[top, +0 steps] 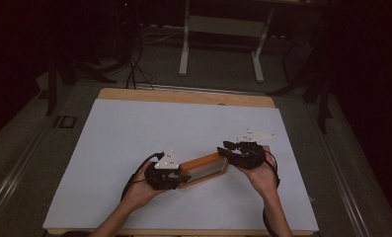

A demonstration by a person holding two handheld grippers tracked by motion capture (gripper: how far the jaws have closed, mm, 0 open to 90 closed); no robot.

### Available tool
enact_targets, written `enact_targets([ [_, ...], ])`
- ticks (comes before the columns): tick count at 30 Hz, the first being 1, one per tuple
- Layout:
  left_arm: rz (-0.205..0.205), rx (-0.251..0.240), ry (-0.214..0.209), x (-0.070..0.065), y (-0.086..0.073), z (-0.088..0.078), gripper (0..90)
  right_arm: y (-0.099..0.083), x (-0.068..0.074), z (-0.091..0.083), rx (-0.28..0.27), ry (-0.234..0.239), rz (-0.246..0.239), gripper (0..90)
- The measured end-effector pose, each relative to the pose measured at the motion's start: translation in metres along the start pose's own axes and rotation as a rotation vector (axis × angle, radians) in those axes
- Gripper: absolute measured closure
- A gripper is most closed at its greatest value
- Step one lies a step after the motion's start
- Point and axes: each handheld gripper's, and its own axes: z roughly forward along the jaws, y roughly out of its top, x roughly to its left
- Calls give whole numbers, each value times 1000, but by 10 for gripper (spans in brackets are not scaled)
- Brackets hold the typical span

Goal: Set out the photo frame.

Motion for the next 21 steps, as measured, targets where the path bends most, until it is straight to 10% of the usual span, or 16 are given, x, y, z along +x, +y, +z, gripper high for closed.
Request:
enact_targets([
  [21,-18,-63,-65,17,32,-34,692,9,14,13,-2,206,-145,346],
])
